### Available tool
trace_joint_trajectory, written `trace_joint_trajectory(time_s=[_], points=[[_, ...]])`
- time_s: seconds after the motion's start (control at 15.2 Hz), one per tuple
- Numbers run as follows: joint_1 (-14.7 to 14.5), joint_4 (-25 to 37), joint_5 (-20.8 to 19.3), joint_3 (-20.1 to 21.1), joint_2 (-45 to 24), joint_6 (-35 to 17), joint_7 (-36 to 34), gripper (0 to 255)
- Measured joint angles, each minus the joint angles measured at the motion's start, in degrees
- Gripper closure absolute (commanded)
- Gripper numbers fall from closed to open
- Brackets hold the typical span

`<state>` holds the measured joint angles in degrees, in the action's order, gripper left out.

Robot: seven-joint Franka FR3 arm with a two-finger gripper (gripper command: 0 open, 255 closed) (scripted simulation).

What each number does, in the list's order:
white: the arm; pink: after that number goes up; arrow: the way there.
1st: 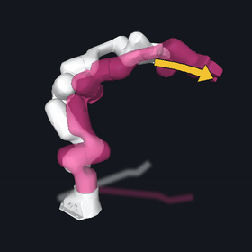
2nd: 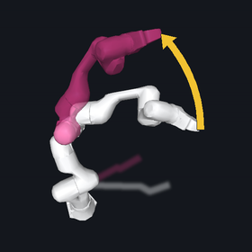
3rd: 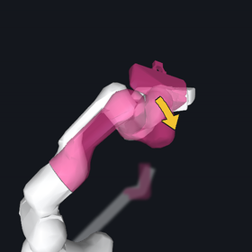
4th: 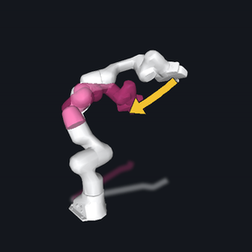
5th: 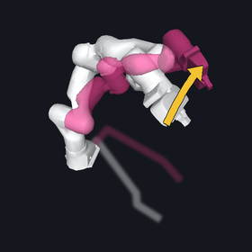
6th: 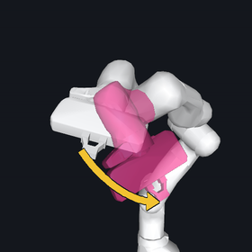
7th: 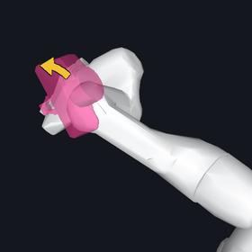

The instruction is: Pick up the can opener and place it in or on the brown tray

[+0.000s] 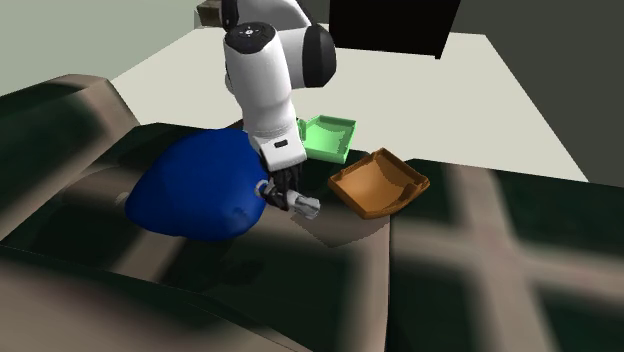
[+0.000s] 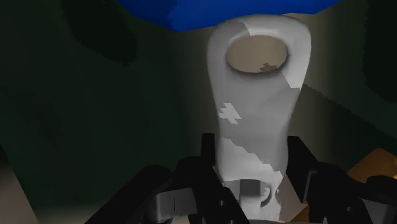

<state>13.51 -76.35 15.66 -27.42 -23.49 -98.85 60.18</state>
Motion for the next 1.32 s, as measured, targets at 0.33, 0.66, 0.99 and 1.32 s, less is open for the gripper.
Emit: trace_joint_trajectory(time_s=[0.33,0.66,0.99,1.32], points=[[0.75,5.24,0.25,0.03,-0.89,4.3,-0.61,255],[1.83,10.91,0.68,0.05,-1.97,8.87,-1.03,255],[1.42,14.13,0.7,0.31,-2.32,11.54,-2.56,255],[-4.44,9.85,-1.24,1.43,0.83,9.57,-8.33,255]])
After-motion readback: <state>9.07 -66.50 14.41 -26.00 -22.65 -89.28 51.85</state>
